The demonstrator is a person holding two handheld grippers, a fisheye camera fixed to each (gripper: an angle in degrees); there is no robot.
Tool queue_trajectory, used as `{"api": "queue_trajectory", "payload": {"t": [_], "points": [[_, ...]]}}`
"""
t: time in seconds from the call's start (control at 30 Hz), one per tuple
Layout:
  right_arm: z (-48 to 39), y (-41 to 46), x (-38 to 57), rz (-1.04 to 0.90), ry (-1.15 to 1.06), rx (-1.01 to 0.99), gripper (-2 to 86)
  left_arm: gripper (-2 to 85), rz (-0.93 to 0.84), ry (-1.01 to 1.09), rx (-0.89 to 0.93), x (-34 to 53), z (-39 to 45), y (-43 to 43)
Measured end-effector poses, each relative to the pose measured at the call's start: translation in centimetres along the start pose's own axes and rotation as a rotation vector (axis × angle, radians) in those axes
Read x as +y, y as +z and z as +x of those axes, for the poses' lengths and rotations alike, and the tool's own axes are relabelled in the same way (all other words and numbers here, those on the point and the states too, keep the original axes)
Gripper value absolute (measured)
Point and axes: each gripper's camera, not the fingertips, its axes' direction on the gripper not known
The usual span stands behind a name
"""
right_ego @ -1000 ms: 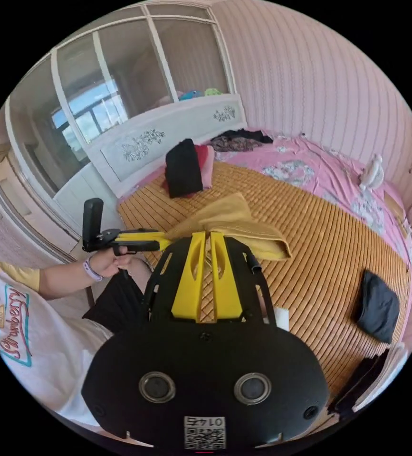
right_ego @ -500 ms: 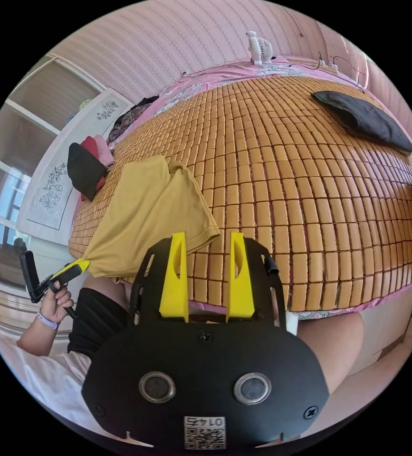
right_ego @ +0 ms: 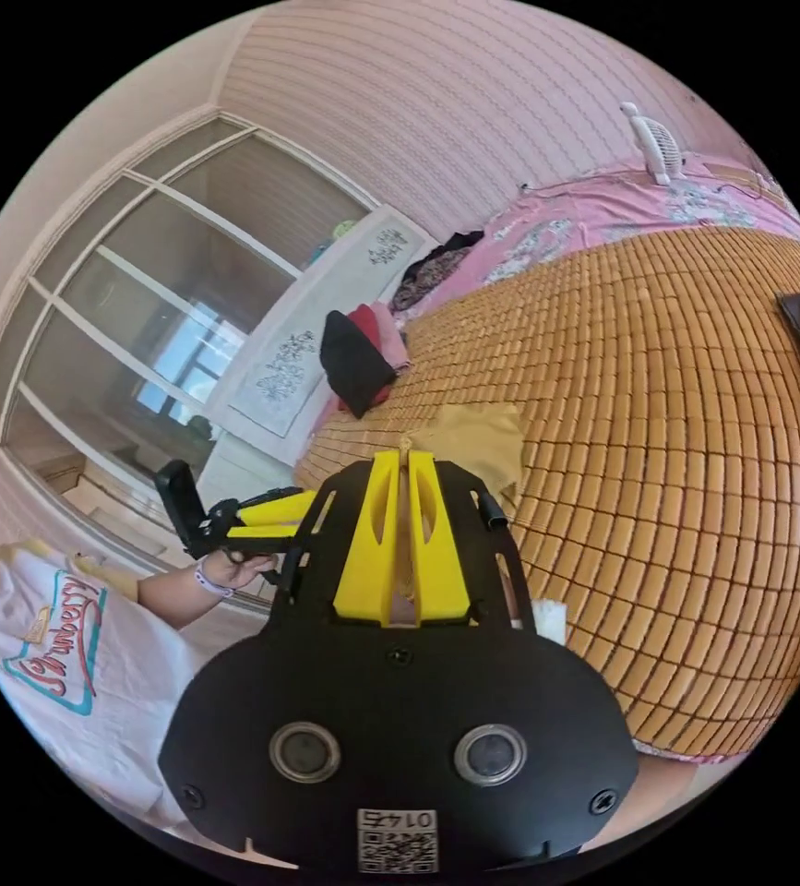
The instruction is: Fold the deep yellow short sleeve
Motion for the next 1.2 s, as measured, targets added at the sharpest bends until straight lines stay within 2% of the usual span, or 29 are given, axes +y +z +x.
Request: {"api": "queue_trajectory", "payload": {"t": [0.2, 0.3, 0.37, 0.47, 0.57, 0.63, 0.73, 0.9, 1.0, 1.03, 1.1, 1.2], "points": [[-4.0, 0.7, -1.0, -0.059, -0.099, -0.103, 1.0, 10.7, 0.014, 0.075, -0.138, -3.8, 2.3, -0.6], [-5.1, 0.8, -0.6, -0.075, -0.136, -0.089, 1.3, 5.7, -0.047, 0.045, -0.25, -4.8, 2.2, -0.4], [-5.5, 0.1, 0.0, -0.046, -0.158, -0.074, 1.8, 0.6, -0.039, 0.054, -0.227, -5.3, 2.0, -1.1], [-5.2, -2.2, 1.7, 0.055, -0.155, -0.042, 3.4, -0.6, 0.026, 0.006, -0.188, -6.0, 1.3, -2.7], [-3.6, -3.6, 5.0, 0.115, -0.081, 0.099, 7.8, -0.9, 0.088, -0.063, -0.138, -7.8, 0.4, -4.4], [-2.5, -2.1, 7.8, 0.048, 0.002, 0.09, 11.9, -0.9, 0.12, -0.076, -0.111, -9.1, 0.3, -5.3], [-3.3, 1.0, 10.0, -0.086, -0.017, 0.074, 14.2, -1.0, 0.149, -0.101, -0.052, -11.1, 0.4, -6.0], [-3.4, 2.6, 10.7, -0.065, -0.039, 0.18, 16.3, -1.0, 0.167, -0.081, -0.042, -12.8, 1.1, -6.8], [-1.2, 3.2, 10.1, -0.024, 0.038, 0.136, 14.7, -1.0, 0.185, -0.065, -0.048, -13.1, 1.2, -7.6], [-0.7, 3.7, 9.7, -0.058, 0.039, 0.05, 8.4, -1.0, 0.194, -0.069, -0.056, -13.2, 0.9, -8.0], [-0.1, 3.5, 9.0, -0.108, 0.052, -0.008, 3.3, -1.0, 0.209, -0.093, -0.074, -13.5, -0.1, -8.9], [-0.4, -0.8, 6.1, -0.057, -0.019, 0.163, 1.3, -1.0, 0.268, -0.136, -0.138, -14.2, -3.1, -11.4]]}}
